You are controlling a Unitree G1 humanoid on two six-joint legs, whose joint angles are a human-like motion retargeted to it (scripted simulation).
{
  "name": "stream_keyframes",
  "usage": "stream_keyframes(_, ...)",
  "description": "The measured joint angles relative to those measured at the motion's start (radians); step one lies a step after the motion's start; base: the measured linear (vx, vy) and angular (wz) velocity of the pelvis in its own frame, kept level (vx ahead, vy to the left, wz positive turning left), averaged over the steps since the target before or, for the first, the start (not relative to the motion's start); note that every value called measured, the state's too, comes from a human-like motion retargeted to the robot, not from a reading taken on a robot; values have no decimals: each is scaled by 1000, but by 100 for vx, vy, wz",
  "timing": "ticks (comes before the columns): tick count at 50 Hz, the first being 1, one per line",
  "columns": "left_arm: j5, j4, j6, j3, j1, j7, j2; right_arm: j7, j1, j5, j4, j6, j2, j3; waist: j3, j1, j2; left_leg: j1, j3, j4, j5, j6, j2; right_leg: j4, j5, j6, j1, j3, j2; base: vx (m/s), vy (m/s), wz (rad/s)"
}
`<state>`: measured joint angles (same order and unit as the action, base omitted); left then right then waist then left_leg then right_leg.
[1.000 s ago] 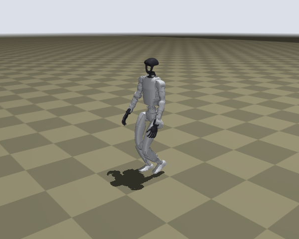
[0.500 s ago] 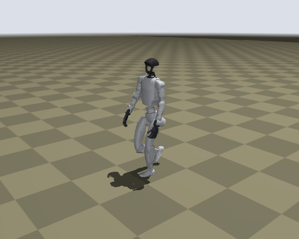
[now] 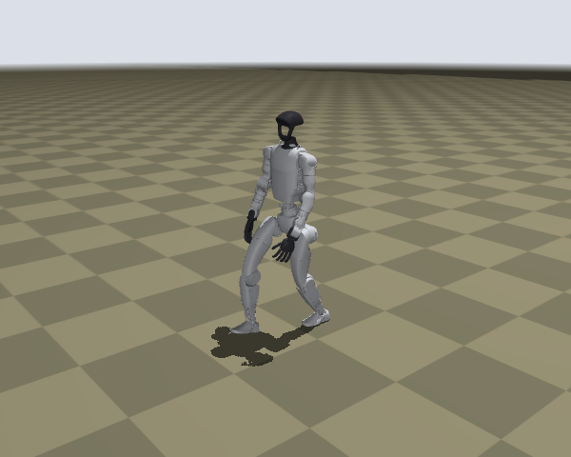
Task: Walk
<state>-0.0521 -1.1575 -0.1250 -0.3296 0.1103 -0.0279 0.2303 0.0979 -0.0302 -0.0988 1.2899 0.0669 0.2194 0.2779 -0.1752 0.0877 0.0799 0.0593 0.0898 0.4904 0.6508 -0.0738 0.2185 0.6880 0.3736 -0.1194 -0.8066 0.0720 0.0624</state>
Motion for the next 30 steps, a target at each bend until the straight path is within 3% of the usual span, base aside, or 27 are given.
stream_keyframes(5, -23, -75, 18, 13, -60, -43, -6, 9, 0, -23, -6, -2, 14, 0, 12, -27, -67, 8, 38, 278, -52, 68, -104, 88, -9, 71, 88, -52, -102, 52, -13, 10)
stream_keyframes(10, -45, -93, 22, 16, -112, -78, 15, 1, -6, -25, -53, 7, 43, 12, -4, -63, -135, 137, 28, 624, -273, 163, -231, 44, 17, 151, 169, -102, -206, 47, -11, -1)
stream_keyframes(12, -57, -79, 22, 13, -122, -83, 29, -6, -15, -26, -73, 13, 58, 13, -15, -78, -144, 216, -3, 744, -328, 165, -284, 21, 33, 171, 195, -112, -226, 44, -10, 5)
stream_keyframes(15, -73, -47, 23, 8, -121, -81, 53, -24, -43, -31, -95, 20, 80, 12, -28, -96, -130, 343, -71, 871, -302, 114, -356, -15, 63, 185, 236, -119, -224, 41, -9, 23)
stream_keyframes(20, -87, 8, 16, 13, -132, -56, 71, -50, -79, -39, -117, 27, 97, 23, -35, -127, -103, 517, -163, 912, -136, 42, -416, -4, 140, 184, 293, -128, -210, 38, -7, 26)
stream_keyframes(25, -77, 33, 11, 36, -131, -37, 77, -48, -139, -42, -129, 32, 89, 39, -14, -132, -52, 629, -224, 729, -77, 29, -366, -51, 199, 171, 394, -124, -160, 39, -3, 29)
stream_keyframes(30, -61, 14, 3, 48, -142, -27, 62, -35, -168, -56, -140, 46, 64, 66, -7, -133, -24, 696, -243, 465, -96, 51, -307, -77, 255, 163, 468, -122, -121, 40, 0, 19)
